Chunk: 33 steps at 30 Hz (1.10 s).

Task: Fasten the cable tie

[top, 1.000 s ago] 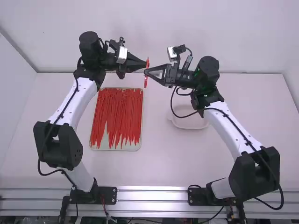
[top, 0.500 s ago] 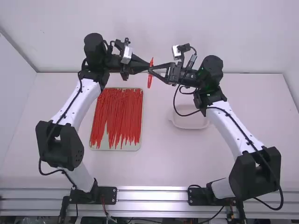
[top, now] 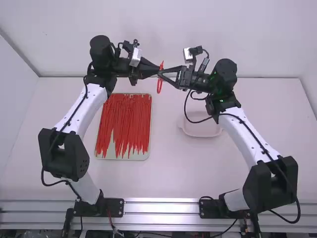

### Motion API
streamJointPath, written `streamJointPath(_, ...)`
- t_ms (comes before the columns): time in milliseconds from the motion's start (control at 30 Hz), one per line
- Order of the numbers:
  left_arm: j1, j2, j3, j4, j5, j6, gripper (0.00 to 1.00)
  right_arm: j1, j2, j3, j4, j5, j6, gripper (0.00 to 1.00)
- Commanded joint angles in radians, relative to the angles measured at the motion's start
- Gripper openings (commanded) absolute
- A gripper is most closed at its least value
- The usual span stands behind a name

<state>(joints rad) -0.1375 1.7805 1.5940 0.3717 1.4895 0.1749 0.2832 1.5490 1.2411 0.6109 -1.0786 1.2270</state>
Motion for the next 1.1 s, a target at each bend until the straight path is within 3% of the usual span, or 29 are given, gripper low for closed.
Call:
streamJointPath(0, -0.027, -0.043, -0.014, -0.001, 0.077, -0.004, 0.02, -0.017, 0.002, 0.001, 0.010, 0.092, -0.005, 0.00)
streamJointPath(500, -0.040, -0.046, -0.028, 0.013, 0.077, -0.003, 0.02, -0.061, 0.002, 0.001, 0.003, 0.111, -0.004, 0.00)
streamJointPath(800, 0.004, -0.045, -0.028, 0.103, 0.074, -0.079, 0.02, -0.060, 0.002, 0.001, 0.003, 0.067, -0.005, 0.02)
streamJointPath(967, 0.027, -0.046, -0.028, 0.143, 0.077, -0.138, 0.02, -0.070, 0.002, 0.001, 0.002, 0.008, -0.005, 0.24)
streamJointPath(1033, 0.034, -0.045, -0.028, 0.139, 0.077, -0.134, 0.02, -0.076, 0.002, 0.001, 0.002, 0.002, -0.005, 0.50)
streamJointPath(1067, 0.038, -0.045, -0.028, 0.134, 0.077, -0.135, 0.02, -0.075, 0.002, 0.001, 0.002, 0.002, -0.016, 0.94)
